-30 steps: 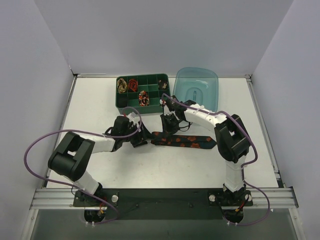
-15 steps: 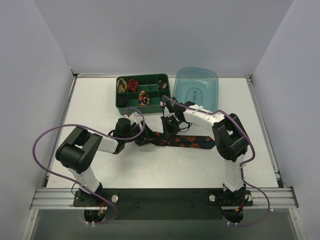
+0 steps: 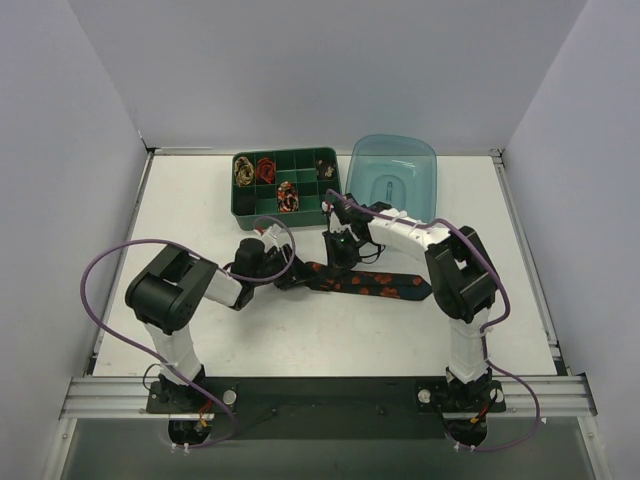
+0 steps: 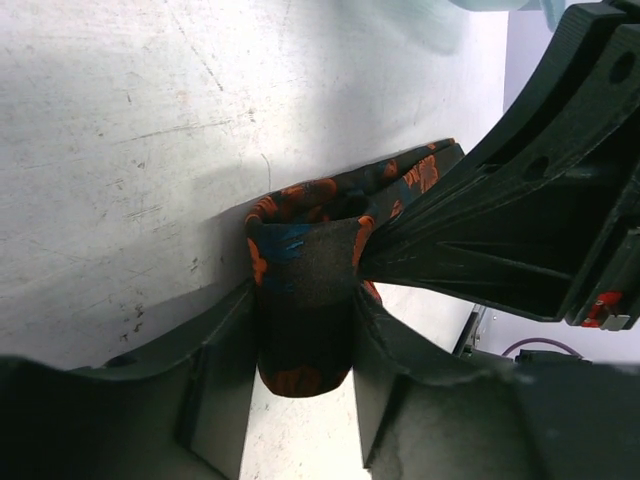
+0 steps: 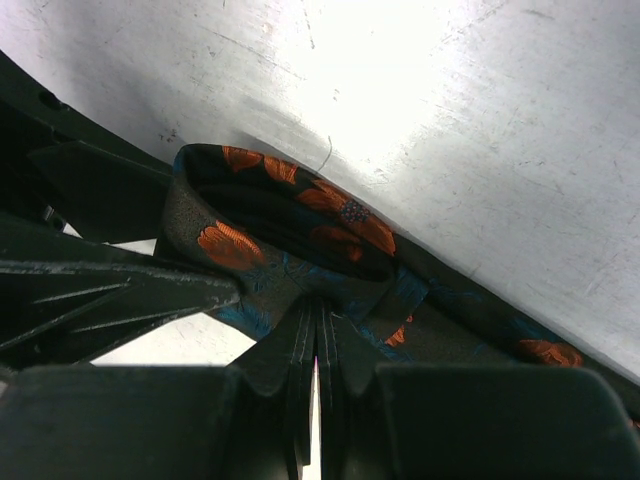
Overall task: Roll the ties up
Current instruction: Roll the tie at the center of the board.
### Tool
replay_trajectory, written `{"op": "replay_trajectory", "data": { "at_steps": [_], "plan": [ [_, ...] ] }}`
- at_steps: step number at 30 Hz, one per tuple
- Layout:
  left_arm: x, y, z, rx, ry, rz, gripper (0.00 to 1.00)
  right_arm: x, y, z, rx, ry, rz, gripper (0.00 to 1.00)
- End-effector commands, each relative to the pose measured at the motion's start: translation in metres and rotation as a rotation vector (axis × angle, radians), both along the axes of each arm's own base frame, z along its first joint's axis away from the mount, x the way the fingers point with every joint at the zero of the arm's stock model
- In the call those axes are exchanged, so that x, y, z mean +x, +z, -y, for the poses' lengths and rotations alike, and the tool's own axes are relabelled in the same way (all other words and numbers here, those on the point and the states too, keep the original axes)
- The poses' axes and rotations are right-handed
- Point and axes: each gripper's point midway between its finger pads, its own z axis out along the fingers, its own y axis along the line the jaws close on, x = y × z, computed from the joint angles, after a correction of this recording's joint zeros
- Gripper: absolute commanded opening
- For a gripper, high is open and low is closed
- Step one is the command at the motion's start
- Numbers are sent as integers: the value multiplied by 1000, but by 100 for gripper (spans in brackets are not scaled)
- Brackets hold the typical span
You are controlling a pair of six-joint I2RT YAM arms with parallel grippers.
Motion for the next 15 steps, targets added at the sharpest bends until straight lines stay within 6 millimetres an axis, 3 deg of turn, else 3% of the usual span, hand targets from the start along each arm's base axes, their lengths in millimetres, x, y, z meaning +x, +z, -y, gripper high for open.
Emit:
{"op": "replay_trajectory", "data": {
  "at_steps": [1, 5, 7, 8, 9, 11, 15],
  "plan": [
    [8, 23, 5, -11, -13, 64, 45, -3, -8, 8, -35, 2, -13, 0],
    [14, 39, 5, 43, -25, 89, 42, -2, -4, 9, -33, 3, 0, 0],
    [12, 31, 0, 117, -44, 62, 41, -2, -4, 10, -35, 2, 0, 0],
    [19, 43, 2, 128, -49, 89, 41, -2, -6, 9, -36, 3, -5, 0],
    [14, 35, -2, 177, -65, 69, 40, -3, -7, 9, -36, 6, -6, 0],
    [21, 46, -1, 210, -70, 95, 36, -3, -11, 9, -42, 6, -15, 0],
    [18, 46, -3, 336, -115, 99, 33, -4, -16, 7, -45, 10, -24, 0]
  ]
}}
